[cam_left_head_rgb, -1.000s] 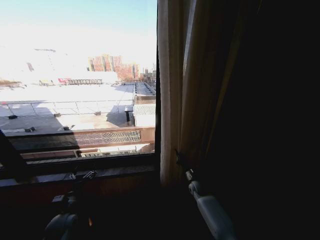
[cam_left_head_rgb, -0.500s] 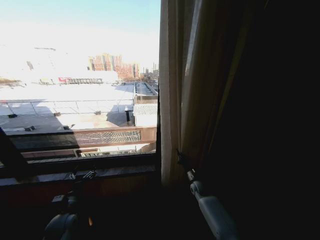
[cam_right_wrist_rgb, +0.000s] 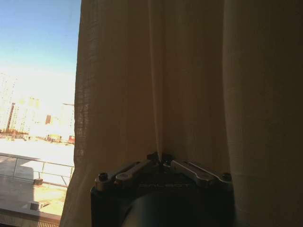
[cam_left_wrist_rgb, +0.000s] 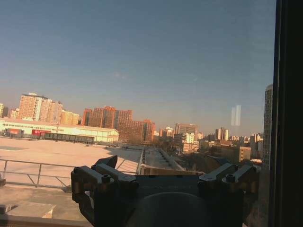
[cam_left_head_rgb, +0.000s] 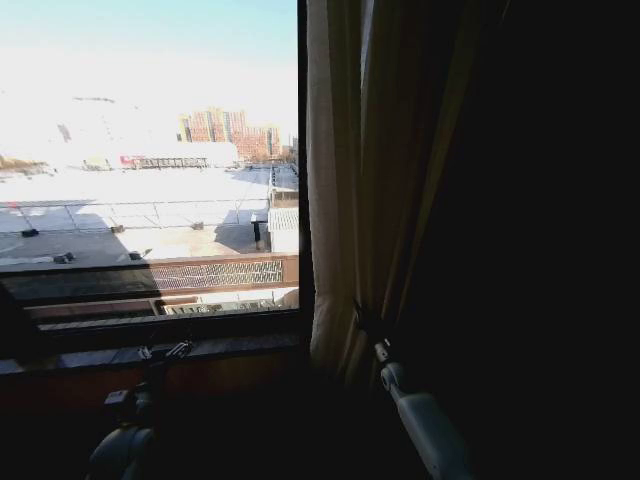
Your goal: Open the curtains by pulling them apart, changing their state from closed to fully open.
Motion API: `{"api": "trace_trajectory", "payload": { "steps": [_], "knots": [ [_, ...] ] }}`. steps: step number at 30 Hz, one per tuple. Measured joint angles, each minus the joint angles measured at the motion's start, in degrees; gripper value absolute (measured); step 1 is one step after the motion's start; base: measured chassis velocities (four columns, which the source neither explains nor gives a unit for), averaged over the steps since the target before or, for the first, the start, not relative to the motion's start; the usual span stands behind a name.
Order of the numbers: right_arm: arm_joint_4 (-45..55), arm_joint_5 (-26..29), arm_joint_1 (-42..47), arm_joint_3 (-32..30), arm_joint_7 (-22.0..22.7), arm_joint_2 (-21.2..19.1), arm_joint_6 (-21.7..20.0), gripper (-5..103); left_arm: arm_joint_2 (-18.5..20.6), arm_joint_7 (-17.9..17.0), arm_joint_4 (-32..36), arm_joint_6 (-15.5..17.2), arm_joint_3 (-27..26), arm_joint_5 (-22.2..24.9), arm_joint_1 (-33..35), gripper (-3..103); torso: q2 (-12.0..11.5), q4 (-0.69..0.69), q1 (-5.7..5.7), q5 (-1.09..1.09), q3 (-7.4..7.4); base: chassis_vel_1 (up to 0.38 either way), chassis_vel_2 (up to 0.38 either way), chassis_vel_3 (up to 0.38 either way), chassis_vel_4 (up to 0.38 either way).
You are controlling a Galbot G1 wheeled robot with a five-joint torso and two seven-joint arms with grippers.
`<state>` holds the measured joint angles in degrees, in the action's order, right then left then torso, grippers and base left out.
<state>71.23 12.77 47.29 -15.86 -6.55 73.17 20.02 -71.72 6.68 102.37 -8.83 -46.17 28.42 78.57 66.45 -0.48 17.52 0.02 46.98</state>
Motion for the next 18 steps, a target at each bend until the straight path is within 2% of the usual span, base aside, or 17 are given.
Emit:
{"api": "trace_trajectory", "payload": {
  "steps": [3,7,8,13,18],
  "knots": [
    [-0.76,-1.33,-0.71,0.28,1.30,0.12,-0.44,0,0.00,0.00,0.00,0.00,-0.01,0.00,0.00,100,0.00,0.03,-0.01,0.00,0.00,0.000,0.000,0.000,0.000],
    [-3.10,-2.95,-2.71,-0.11,5.33,0.19,-2.74,0,0.02,-0.01,-0.01,0.00,-0.04,0.00,0.00,100,0.01,0.09,0.00,-0.04,-0.01,0.043,0.028,-0.030,-0.014],
    [-4.57,-3.13,-3.75,-0.99,7.02,-0.17,-3.64,0,0.02,-0.01,-0.01,0.00,-0.04,0.00,0.00,100,0.00,0.08,0.00,-0.02,-0.01,0.000,0.000,0.000,0.000],
    [-8.91,-3.97,-5.95,-5.00,9.73,-2.15,-4.27,0,0.01,-0.02,-0.01,0.00,-0.04,0.00,0.00,100,0.00,0.03,0.00,0.00,0.00,0.000,0.000,0.000,0.000],
    [-11.17,-3.77,-6.66,-8.03,10.27,-4.21,-4.23,0,0.01,-0.02,0.00,0.00,-0.03,0.00,0.00,100,0.00,0.02,-0.01,0.00,0.00,0.000,0.000,0.000,0.000]
  ]
}}
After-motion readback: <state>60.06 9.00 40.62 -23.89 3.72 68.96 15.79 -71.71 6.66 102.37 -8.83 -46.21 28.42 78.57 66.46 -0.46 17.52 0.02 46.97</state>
